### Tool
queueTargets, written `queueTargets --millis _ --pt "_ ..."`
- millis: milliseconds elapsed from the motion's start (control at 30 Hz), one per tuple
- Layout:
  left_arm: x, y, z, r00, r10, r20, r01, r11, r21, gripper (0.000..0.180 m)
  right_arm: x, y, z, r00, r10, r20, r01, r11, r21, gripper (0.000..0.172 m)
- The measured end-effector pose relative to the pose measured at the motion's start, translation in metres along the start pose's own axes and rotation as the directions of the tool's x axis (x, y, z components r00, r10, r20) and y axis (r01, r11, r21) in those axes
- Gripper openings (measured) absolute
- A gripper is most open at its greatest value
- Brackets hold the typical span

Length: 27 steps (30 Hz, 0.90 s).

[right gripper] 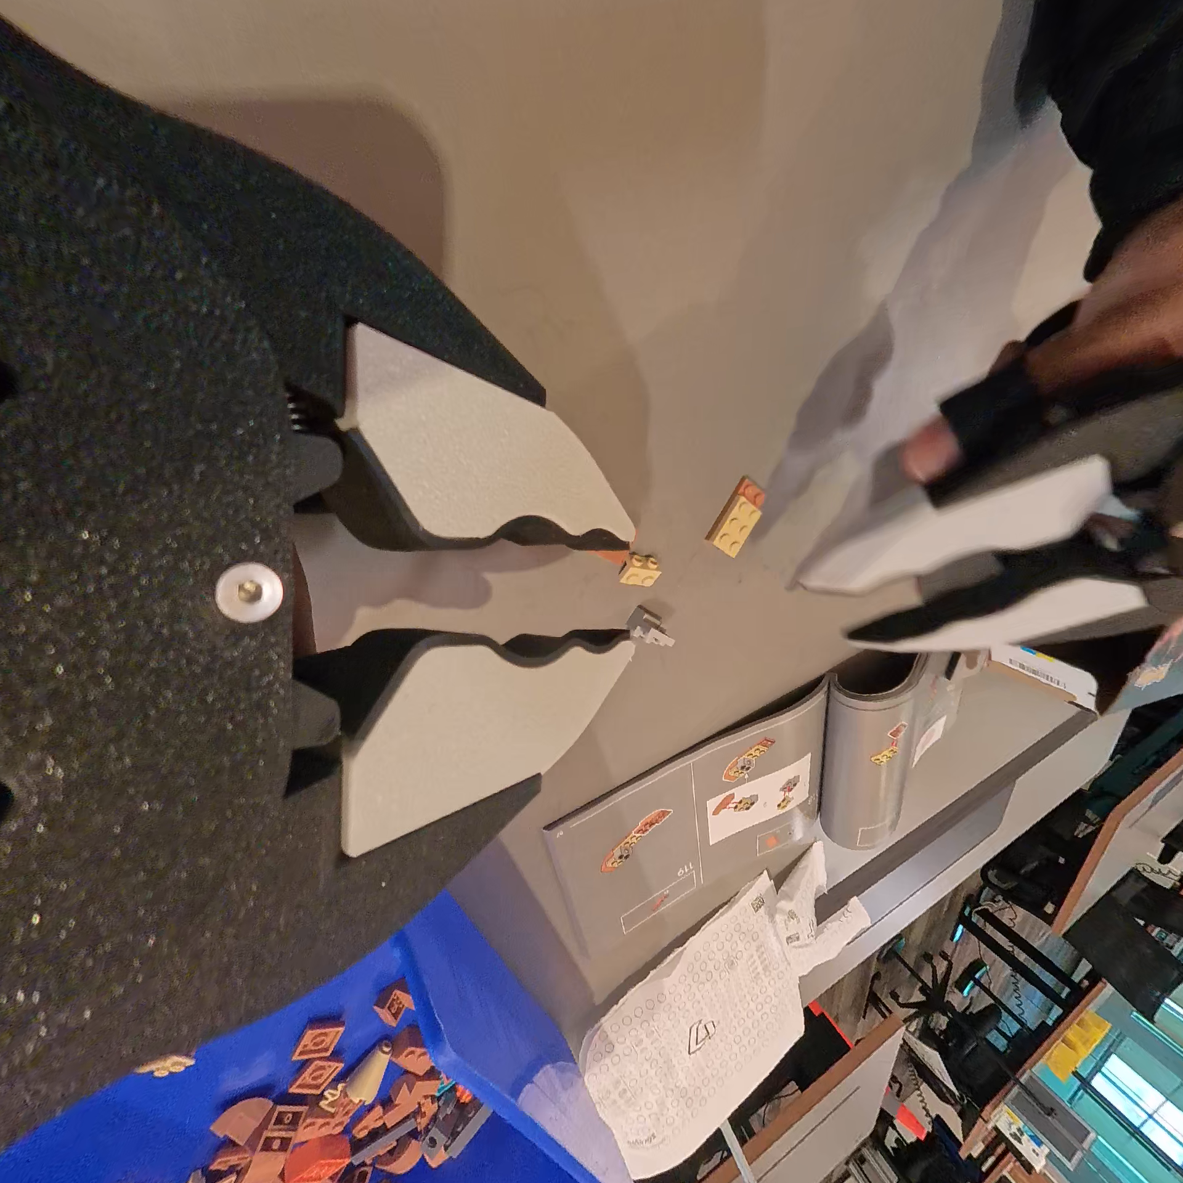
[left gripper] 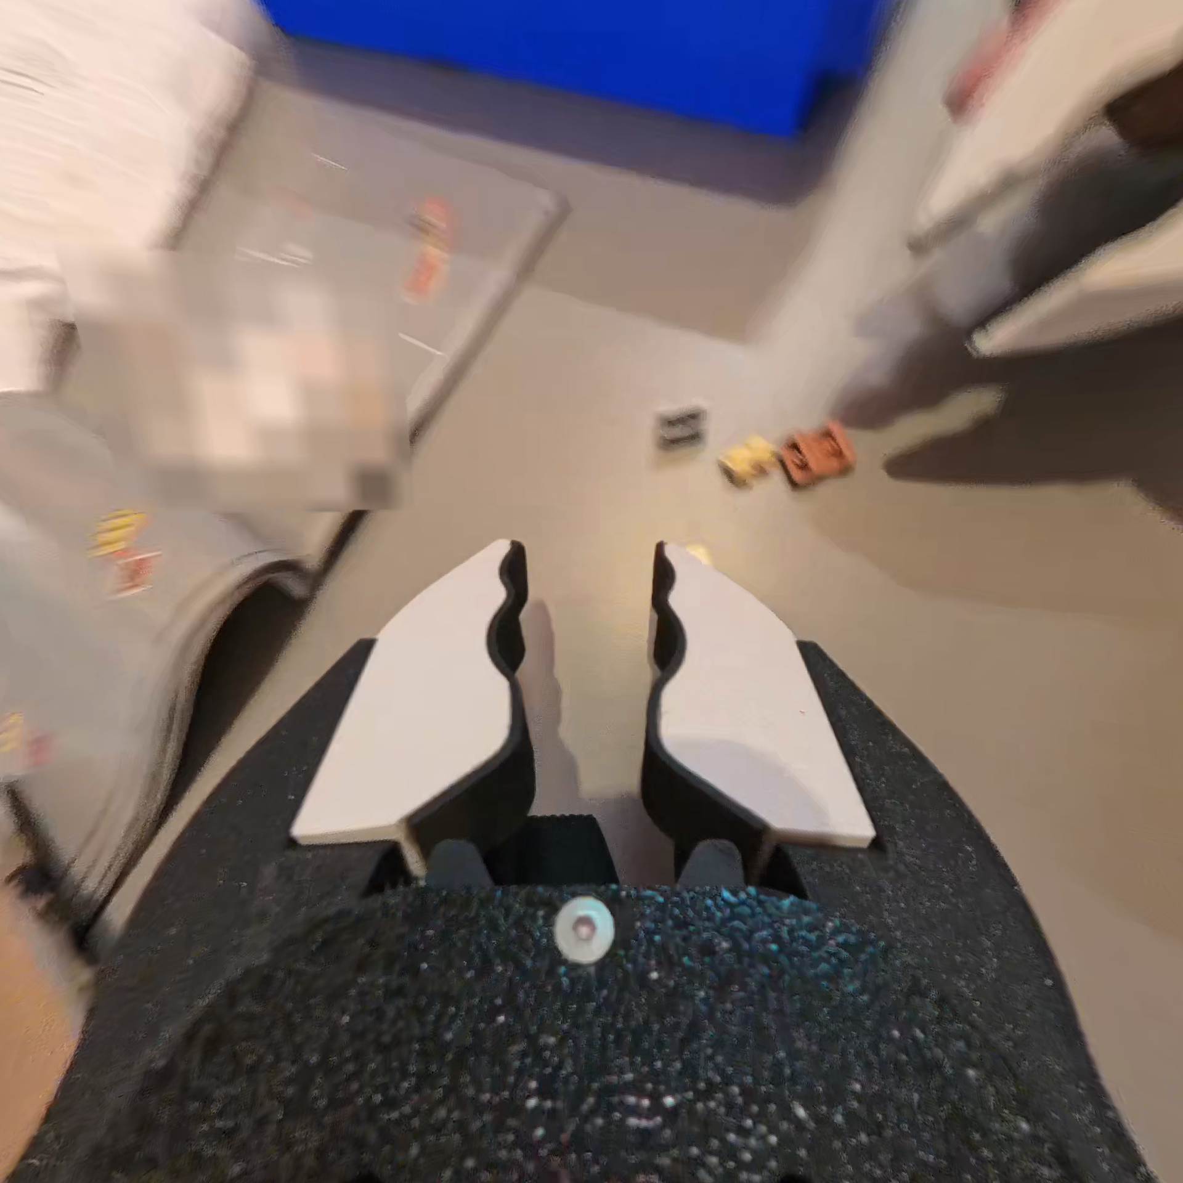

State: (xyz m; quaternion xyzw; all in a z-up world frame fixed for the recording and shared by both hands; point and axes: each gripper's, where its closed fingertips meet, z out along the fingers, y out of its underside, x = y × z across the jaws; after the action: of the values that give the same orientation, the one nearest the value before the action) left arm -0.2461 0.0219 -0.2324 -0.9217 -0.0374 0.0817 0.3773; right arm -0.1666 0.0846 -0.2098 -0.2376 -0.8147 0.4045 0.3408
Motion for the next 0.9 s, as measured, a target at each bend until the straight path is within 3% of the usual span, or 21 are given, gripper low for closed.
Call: queueTargets --millis 67,133,267,467,800,900 --pt "-0.039 -0.005 -0.017 0.985 -0.122 0.123 0.111 0.989 0.093 0.033 -0.001 -0.002 0.000 1.000 0.000 0.001 0.000 1.000 0.005 0.023" --pt "-0.084 0.011 -0.030 0.940 -0.223 0.259 0.202 0.974 0.104 0.032 -0.002 -0.003 0.000 1.000 -0.010 0.000 0.010 1.000 0.006 0.023" --pt "-0.128 0.041 -0.039 0.881 -0.333 0.336 0.331 0.941 0.066 0.036 -0.005 -0.006 -0.001 0.999 -0.035 -0.003 0.035 0.999 0.007 0.023" --pt "-0.123 0.025 -0.035 0.882 -0.299 0.364 0.288 0.954 0.085 0.049 -0.002 -0.007 -0.005 0.999 -0.027 -0.019 0.027 1.000 0.012 0.022" --pt "-0.146 0.034 -0.033 0.841 -0.361 0.403 0.350 0.931 0.105 0.050 0.001 -0.004 -0.004 0.999 -0.016 -0.028 0.016 1.000 -0.002 0.021" --pt "-0.138 0.041 -0.025 0.851 -0.404 0.335 0.401 0.912 0.083 0.048 0.002 -0.002 -0.004 0.999 -0.022 -0.034 0.021 1.000 -0.011 0.021"
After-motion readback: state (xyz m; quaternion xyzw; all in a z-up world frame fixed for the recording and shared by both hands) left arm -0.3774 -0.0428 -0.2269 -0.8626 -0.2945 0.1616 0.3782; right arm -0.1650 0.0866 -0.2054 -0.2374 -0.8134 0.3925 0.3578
